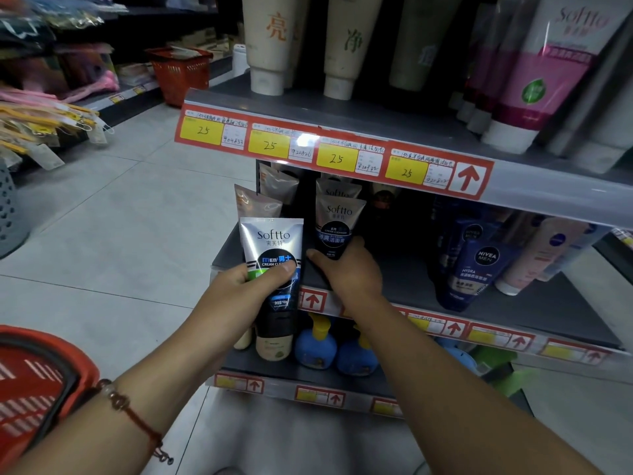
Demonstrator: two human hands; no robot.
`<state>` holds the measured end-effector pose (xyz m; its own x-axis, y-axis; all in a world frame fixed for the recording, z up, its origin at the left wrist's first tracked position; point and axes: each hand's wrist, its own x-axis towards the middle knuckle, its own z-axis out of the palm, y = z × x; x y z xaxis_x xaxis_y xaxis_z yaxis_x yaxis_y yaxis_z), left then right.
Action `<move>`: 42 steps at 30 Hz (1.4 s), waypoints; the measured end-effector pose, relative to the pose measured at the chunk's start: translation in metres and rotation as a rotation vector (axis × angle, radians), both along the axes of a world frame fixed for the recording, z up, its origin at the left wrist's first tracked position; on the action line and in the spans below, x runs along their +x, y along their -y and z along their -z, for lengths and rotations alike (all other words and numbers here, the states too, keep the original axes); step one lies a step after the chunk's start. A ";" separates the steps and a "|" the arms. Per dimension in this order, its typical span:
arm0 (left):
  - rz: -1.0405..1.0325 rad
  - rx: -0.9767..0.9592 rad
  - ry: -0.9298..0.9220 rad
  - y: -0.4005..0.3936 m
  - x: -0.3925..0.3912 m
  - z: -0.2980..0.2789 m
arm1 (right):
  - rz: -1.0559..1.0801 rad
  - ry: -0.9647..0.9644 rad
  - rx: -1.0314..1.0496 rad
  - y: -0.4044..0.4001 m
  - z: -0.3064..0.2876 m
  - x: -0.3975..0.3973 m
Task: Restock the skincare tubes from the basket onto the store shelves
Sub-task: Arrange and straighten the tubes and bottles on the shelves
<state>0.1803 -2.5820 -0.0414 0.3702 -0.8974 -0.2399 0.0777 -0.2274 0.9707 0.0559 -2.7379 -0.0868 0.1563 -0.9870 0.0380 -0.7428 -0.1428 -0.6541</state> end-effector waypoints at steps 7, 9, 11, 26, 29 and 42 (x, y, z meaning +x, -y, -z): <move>0.002 -0.070 -0.011 0.005 -0.008 0.000 | 0.004 0.186 -0.002 -0.006 -0.011 -0.010; 0.019 -0.101 -0.020 0.011 -0.011 -0.003 | -0.015 0.372 -0.097 -0.023 -0.023 -0.023; 0.057 -0.126 0.009 0.020 -0.013 -0.002 | -0.137 0.492 -0.047 -0.040 -0.032 -0.037; -0.032 -0.318 0.348 0.088 -0.041 0.016 | -0.251 0.432 -0.052 -0.022 -0.015 -0.041; -0.008 -0.301 0.497 0.094 -0.040 0.029 | -0.247 0.393 -0.063 -0.020 -0.001 -0.040; 0.043 -0.209 0.773 0.087 -0.025 0.040 | -0.234 0.299 -0.098 -0.024 0.002 -0.042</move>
